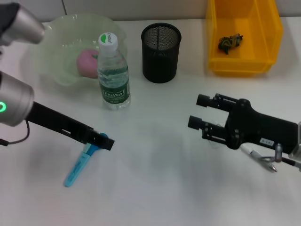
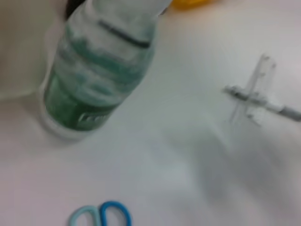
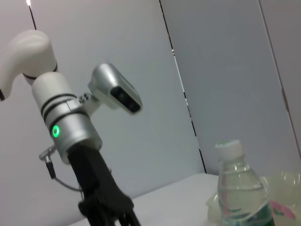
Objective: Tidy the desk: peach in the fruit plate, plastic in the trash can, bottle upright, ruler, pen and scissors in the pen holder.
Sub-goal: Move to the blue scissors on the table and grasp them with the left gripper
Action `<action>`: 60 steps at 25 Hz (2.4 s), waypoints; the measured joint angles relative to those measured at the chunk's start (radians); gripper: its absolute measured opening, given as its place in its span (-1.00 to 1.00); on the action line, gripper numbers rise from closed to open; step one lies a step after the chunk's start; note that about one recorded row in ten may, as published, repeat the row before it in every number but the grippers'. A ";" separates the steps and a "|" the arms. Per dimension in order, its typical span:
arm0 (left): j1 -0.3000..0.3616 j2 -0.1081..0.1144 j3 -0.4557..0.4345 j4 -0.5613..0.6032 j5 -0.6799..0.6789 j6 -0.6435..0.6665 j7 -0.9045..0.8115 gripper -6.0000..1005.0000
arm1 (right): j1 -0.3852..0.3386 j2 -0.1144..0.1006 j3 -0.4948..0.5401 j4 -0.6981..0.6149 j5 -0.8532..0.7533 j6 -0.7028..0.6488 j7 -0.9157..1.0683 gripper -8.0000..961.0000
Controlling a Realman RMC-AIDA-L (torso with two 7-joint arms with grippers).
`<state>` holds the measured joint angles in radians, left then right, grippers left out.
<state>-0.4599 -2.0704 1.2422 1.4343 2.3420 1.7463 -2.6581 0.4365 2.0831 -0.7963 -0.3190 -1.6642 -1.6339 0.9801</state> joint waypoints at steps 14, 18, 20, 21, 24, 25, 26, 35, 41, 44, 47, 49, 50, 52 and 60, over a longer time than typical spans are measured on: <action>-0.054 0.001 0.050 -0.084 0.135 -0.011 -0.090 0.18 | 0.050 0.000 0.000 0.023 0.087 0.057 0.000 0.38; -0.074 0.002 0.052 -0.130 0.154 -0.006 -0.091 0.18 | 0.053 0.001 -0.005 0.032 0.087 0.064 0.000 0.38; -0.083 0.002 0.052 -0.150 0.159 -0.006 -0.091 0.18 | 0.053 0.001 -0.012 0.032 0.084 0.063 -0.001 0.38; -0.083 0.002 0.052 -0.150 0.159 -0.006 -0.091 0.18 | 0.054 0.000 -0.024 0.033 0.081 0.060 -0.002 0.38; -0.103 0.002 0.053 -0.183 0.201 -0.009 -0.084 0.18 | 0.053 -0.002 -0.072 0.030 0.077 0.046 -0.005 0.38; -0.105 0.002 0.053 -0.184 0.204 -0.010 -0.084 0.18 | 0.052 -0.003 -0.082 0.028 0.077 0.044 -0.005 0.38; -0.107 0.002 0.054 -0.184 0.206 -0.010 -0.084 0.18 | 0.049 -0.003 -0.090 0.027 0.077 0.045 -0.005 0.38; -0.138 0.000 0.057 -0.200 0.229 -0.011 -0.114 0.18 | 0.053 0.000 -0.090 0.033 0.077 0.073 -0.006 0.38; -0.184 -0.002 0.104 -0.244 0.230 -0.028 -0.142 0.18 | 0.054 0.001 -0.090 0.039 0.080 0.078 -0.006 0.38; -0.193 -0.002 0.108 -0.266 0.231 -0.039 -0.144 0.18 | 0.054 0.002 -0.089 0.039 0.081 0.078 -0.006 0.38; -0.195 -0.002 0.108 -0.271 0.242 -0.046 -0.144 0.18 | 0.054 0.002 -0.086 0.039 0.082 0.078 -0.006 0.38; -0.197 -0.002 0.108 -0.272 0.261 -0.049 -0.146 0.18 | 0.054 0.002 -0.085 0.039 0.082 0.077 -0.006 0.38; -0.201 -0.002 0.108 -0.274 0.282 -0.050 -0.149 0.18 | 0.054 0.002 -0.084 0.039 0.082 0.077 -0.006 0.38; -0.203 -0.002 0.108 -0.279 0.290 -0.050 -0.151 0.18 | 0.056 0.002 -0.081 0.039 0.082 0.077 -0.006 0.38; -0.212 -0.002 0.109 -0.303 0.293 -0.056 -0.151 0.18 | 0.064 0.002 -0.080 0.040 0.083 0.078 -0.006 0.38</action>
<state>-0.6720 -2.0724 1.3512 1.1317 2.6351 1.6906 -2.8088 0.5007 2.0847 -0.8758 -0.2794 -1.5815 -1.5555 0.9739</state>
